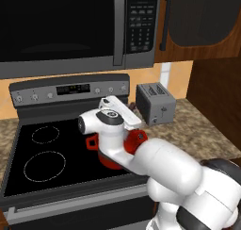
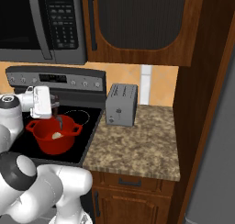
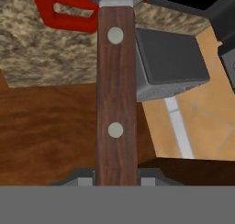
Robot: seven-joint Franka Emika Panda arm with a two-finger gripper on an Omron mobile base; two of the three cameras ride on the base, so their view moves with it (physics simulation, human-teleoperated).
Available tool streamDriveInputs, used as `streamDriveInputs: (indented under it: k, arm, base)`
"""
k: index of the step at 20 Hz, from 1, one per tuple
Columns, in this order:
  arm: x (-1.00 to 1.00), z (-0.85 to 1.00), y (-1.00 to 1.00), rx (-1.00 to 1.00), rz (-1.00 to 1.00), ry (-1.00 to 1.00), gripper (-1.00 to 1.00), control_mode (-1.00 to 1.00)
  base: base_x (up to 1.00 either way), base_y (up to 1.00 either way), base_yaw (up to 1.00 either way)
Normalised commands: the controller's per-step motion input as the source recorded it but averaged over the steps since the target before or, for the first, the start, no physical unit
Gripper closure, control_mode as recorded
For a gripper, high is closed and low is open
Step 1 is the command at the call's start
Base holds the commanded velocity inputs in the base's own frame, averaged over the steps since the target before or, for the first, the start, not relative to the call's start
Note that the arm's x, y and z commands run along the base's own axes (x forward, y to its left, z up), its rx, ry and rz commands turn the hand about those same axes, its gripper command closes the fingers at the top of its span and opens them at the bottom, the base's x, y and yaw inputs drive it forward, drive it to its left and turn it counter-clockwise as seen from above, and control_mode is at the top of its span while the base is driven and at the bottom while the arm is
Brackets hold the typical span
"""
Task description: Put the potato and garlic in the pot. Retrieve the spatula and lightly stir the vegetables in the pot.
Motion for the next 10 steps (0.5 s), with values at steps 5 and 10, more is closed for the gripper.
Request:
streamDriveInputs:
  k: [5, 10]
  arm:
    - [0.00, -0.01, 0.06, -0.08, 0.00, 0.02, 1.00, -1.00]
    - [0.02, -0.01, 0.00, -0.05, 0.00, 0.01, 1.00, -1.00]
  base:
    - [0.00, 0.00, 0.00]
    - [0.00, 0.00, 0.00]
